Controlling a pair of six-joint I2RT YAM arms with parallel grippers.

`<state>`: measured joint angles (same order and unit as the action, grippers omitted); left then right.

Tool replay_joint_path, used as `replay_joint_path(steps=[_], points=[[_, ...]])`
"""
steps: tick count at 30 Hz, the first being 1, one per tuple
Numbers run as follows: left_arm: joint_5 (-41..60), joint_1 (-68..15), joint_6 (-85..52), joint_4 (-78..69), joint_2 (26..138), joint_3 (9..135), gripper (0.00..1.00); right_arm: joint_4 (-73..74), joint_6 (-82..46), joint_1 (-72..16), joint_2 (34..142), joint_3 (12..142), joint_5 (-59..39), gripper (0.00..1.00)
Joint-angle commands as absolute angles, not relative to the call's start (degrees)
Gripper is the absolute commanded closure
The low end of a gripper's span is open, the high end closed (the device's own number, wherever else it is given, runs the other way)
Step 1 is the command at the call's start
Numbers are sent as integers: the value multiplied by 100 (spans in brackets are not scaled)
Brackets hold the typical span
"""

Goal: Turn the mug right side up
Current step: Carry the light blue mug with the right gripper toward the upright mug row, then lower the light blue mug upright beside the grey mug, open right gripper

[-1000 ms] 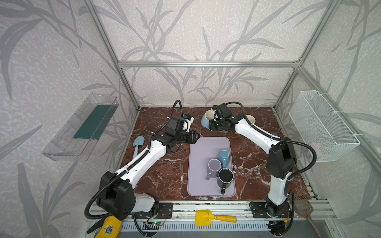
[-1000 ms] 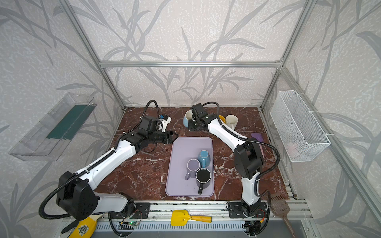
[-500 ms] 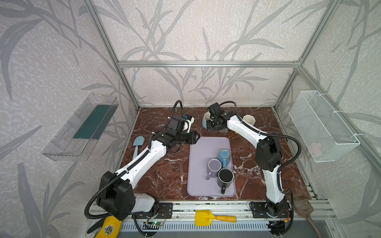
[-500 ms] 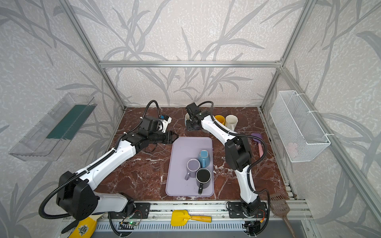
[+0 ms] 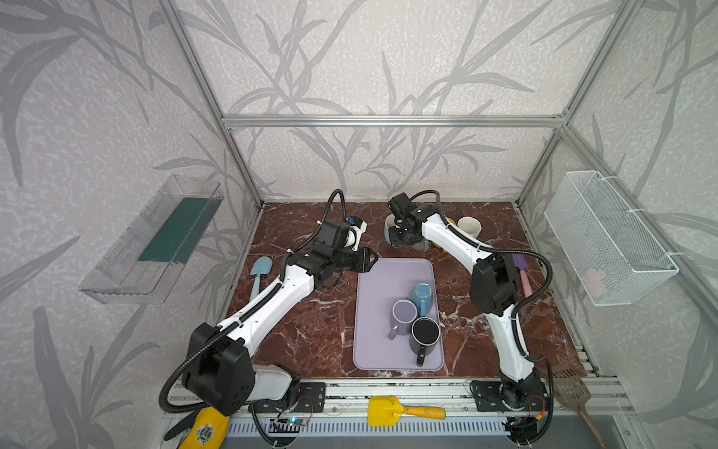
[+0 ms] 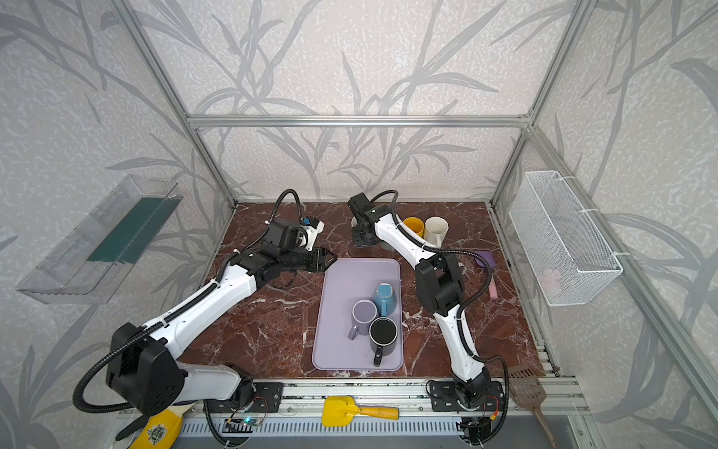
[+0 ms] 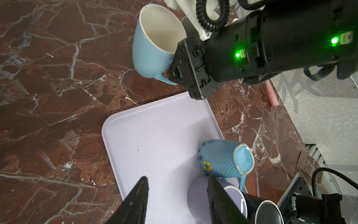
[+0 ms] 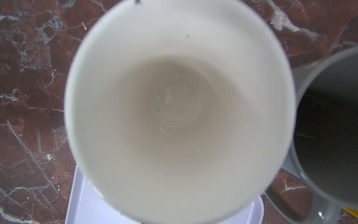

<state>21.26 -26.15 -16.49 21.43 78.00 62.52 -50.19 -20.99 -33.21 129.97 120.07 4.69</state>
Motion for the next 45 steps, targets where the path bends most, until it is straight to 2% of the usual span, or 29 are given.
replay_joint_path(steps=[1,39,45], points=[[2171,-2633,-1538,2171,7838,6240,48,-5219,-1996,-3290,13035,12399,725,100],[2203,-2648,-1441,2398,7987,6442,47,-5930,-1854,-3294,13780,13306,888,100],[2189,-2648,-1415,2427,7998,6426,46,-5945,-1848,-3283,13760,13315,914,91]])
